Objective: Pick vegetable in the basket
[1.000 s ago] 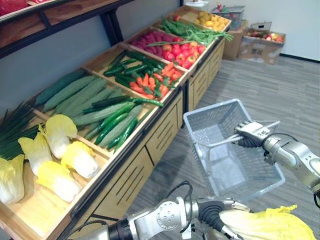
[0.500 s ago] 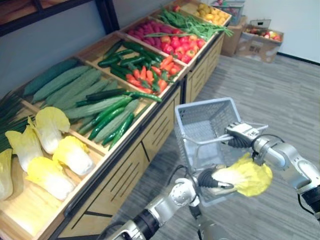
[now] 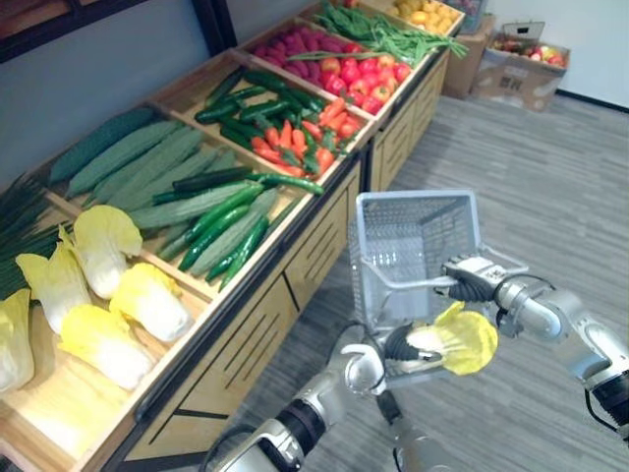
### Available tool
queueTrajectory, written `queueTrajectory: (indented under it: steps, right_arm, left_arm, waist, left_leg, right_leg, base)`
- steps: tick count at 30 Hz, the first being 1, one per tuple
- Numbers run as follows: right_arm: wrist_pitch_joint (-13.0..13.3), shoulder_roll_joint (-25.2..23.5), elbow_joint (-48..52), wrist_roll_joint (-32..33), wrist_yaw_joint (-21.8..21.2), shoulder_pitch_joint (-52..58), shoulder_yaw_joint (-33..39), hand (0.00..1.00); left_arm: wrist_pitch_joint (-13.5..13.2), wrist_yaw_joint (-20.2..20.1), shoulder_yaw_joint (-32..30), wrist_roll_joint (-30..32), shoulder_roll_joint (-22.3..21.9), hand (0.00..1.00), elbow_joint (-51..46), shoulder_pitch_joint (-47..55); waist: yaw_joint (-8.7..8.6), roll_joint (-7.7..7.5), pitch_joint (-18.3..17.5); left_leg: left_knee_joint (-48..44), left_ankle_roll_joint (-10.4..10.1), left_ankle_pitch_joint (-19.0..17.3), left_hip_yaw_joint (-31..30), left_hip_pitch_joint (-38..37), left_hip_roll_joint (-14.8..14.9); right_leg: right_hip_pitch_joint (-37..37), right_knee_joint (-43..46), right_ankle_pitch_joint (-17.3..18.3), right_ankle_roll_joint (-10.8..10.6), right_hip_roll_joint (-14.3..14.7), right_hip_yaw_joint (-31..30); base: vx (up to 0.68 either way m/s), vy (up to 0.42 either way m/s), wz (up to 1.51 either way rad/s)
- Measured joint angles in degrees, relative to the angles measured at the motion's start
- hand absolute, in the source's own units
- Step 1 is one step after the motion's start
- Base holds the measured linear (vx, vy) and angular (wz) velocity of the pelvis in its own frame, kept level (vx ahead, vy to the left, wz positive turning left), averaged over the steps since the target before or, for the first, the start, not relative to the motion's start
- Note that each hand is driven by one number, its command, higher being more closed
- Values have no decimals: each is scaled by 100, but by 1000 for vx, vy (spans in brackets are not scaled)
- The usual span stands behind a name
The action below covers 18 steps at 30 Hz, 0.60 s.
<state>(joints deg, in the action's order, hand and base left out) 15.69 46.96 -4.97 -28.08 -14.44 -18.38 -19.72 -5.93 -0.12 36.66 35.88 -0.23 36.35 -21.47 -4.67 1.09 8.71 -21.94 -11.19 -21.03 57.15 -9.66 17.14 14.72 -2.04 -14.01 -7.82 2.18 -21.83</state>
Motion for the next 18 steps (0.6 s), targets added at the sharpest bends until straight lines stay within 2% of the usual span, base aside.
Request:
queueTrajectory:
  steps: [5, 6, 10, 18]
  right_arm:
    - [6, 127, 23, 194, -104, 67, -105, 100]
    - [6, 129, 26, 216, -110, 80, -105, 100]
    - [6, 167, 106, 234, -110, 189, -104, 100]
    - [4, 282, 206, 448, -120, 303, -89, 100]
  left_arm:
    - [67, 36, -100, 276, -24, 100, 231, -130]
    - [116, 107, -115, 337, -91, 0, 271, -149]
    - [185, 224, -337, 429, -247, 0, 497, -200]
    - [275, 223, -341, 548, -238, 0, 512, -342]
  waist:
    - [-4, 6, 38]
    - [-5, 8, 49]
    - [-8, 22, 87]
    - [-9, 43, 206]
  left_leg:
    - [-1, 14, -5, -90, 53, -31]
    - [-1, 16, -6, -93, 54, -34]
    - [-3, 35, -15, -126, 84, -49]
    - [-32, 65, -28, -274, 195, -62]
  right_leg:
    - [0, -46, -16, -19, -48, 8]
    - [0, -48, -17, -20, -52, 9]
    - [-7, -86, -28, -36, -83, 19]
    - [-3, -128, -36, -47, -153, 119]
  base:
    - [-4, 0, 4]
    - [0, 0, 0]
    - [-1, 0, 2]
    - [-2, 1, 8]
